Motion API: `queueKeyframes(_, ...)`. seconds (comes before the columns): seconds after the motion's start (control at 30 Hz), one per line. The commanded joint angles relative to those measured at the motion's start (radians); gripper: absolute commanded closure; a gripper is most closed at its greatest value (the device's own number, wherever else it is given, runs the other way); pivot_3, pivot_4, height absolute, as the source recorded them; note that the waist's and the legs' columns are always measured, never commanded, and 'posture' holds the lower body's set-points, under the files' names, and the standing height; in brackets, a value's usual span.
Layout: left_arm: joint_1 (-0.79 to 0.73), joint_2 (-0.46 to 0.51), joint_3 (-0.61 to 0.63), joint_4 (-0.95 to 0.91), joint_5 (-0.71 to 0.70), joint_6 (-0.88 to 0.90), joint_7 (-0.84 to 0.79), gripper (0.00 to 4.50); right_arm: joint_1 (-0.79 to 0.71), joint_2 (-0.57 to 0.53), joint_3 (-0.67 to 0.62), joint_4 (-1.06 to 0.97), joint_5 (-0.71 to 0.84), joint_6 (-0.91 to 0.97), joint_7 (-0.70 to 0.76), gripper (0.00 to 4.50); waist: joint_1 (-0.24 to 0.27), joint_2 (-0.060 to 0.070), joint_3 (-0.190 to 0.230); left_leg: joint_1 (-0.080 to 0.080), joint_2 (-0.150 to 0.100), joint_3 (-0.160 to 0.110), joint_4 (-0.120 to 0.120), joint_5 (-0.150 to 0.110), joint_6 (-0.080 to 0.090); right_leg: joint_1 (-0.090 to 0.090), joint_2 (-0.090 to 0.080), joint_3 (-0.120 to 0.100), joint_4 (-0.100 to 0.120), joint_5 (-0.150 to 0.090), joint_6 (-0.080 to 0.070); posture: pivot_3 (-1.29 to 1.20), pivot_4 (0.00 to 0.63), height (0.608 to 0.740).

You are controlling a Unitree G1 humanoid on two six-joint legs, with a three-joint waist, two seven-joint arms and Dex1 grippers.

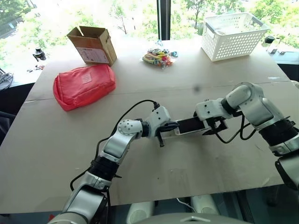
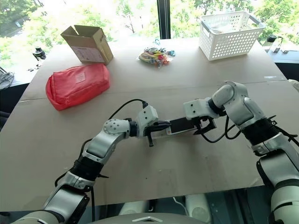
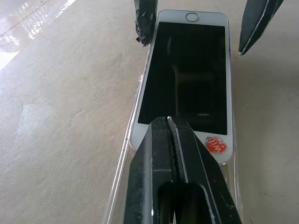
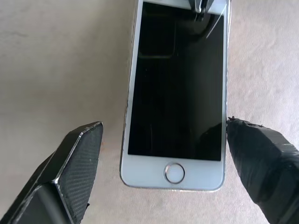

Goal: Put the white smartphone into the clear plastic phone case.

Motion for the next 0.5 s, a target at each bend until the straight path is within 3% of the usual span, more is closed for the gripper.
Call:
queueKeyframes(0.03,0.050,0.020,-0.056,0.057,0.062,0.034,0.005,4.50,0.013,-0.027,-0.104,-0.064,0.052,0.065,-0.039,0.06,0.000,0.000,0.000,0.000,0.000,0.000,0.000,0.000,0.000,0.000,0.000,0.000,0.000,0.000,0.000,0.00,0.150,0.740)
queueKeyframes(0.23,0.054,0.021,-0.058,0.070,0.070,0.026,0.008,4.50,0.061,-0.084,-0.195,-0.115,0.112,0.172,-0.081,0.06,0.015,0.000,-0.001,0.000,0.000,0.000,0.000,0.000,0.000,0.000,0.000,0.000,0.000,0.000,0.000,0.00,0.150,0.740)
queueKeyframes(0.37,0.054,0.020,-0.058,0.077,0.071,0.021,0.008,4.50,0.133,-0.127,-0.241,-0.147,0.141,0.211,-0.106,1.26,0.020,0.000,-0.003,0.000,0.000,0.000,0.000,-0.002,0.003,0.000,0.000,0.000,0.000,0.000,0.000,0.00,0.150,0.740)
queueKeyframes(0.5,0.052,0.025,-0.057,0.084,0.073,0.014,0.003,4.50,0.191,-0.163,-0.233,-0.171,0.127,0.215,-0.138,3.20,0.019,0.001,-0.004,0.000,0.000,0.001,0.000,-0.002,0.003,0.000,-0.001,0.000,0.000,0.000,0.000,0.00,0.150,0.740)
